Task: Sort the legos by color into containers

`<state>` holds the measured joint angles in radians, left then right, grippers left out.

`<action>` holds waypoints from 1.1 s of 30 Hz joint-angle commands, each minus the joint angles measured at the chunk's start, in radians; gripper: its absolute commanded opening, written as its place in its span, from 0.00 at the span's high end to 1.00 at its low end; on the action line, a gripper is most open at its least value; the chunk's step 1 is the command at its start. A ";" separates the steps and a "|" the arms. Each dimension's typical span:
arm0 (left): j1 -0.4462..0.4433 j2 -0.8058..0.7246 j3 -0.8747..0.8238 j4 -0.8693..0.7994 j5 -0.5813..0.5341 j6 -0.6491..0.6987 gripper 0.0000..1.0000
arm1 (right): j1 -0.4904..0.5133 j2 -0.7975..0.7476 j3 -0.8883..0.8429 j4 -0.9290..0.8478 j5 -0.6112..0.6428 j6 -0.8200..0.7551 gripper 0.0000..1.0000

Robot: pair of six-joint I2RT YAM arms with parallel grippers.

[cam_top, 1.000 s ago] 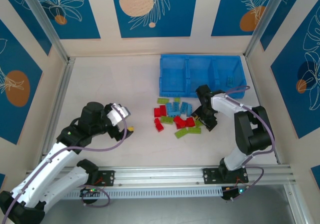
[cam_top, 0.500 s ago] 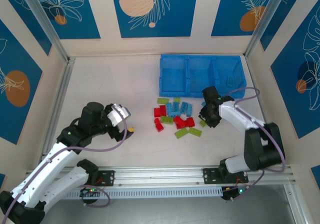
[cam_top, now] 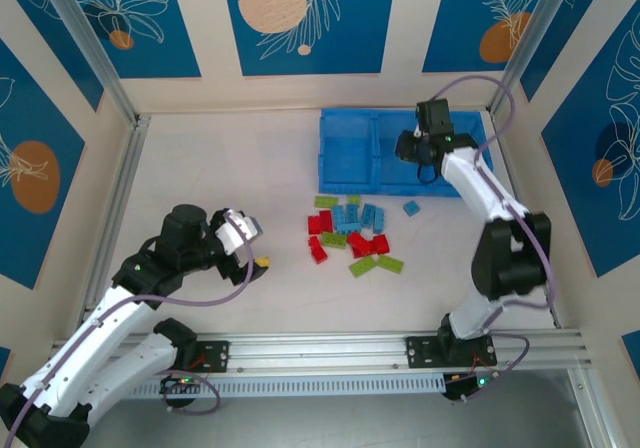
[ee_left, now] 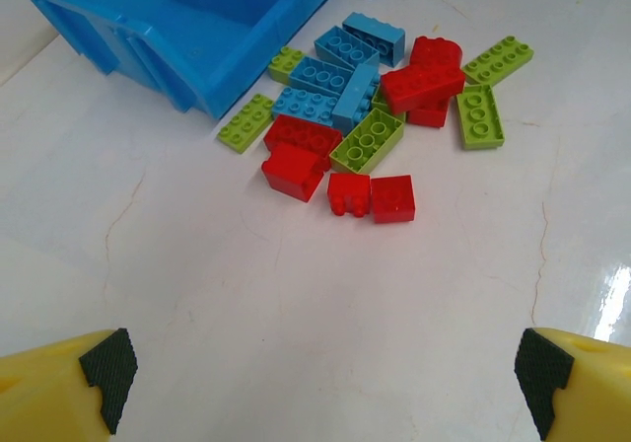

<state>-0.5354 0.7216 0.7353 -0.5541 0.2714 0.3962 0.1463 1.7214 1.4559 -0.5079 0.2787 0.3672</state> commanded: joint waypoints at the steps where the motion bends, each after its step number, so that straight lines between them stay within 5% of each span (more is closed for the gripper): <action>1: -0.006 -0.016 -0.017 0.022 0.000 0.015 0.00 | -0.028 0.138 0.137 -0.093 -0.075 -0.075 0.73; 8: -0.006 -0.014 -0.019 0.021 -0.017 0.012 0.00 | -0.041 0.360 0.409 -0.258 -0.068 -0.050 0.56; 16: -0.005 0.002 -0.020 0.047 -0.096 -0.036 0.00 | -0.027 0.244 0.445 -0.354 -0.043 0.008 0.45; 20: -0.006 0.054 0.015 0.084 -0.174 -0.231 0.00 | 0.012 0.026 0.289 -0.351 -0.048 0.059 0.44; 23: -0.006 0.140 0.137 -0.001 -0.258 -0.506 0.01 | 0.071 -0.180 0.118 -0.360 -0.076 0.110 0.42; 28: -0.027 0.301 0.227 -0.023 -0.193 -0.922 0.12 | 0.246 -0.510 -0.164 -0.374 -0.217 0.151 0.38; 33: -0.144 0.531 0.313 0.010 -0.265 -1.067 0.18 | 0.397 -0.715 -0.325 -0.428 -0.228 0.281 0.34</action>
<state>-0.6197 1.1568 0.9924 -0.5400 0.0532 -0.4866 0.5056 1.0363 1.1866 -0.8738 0.0933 0.5499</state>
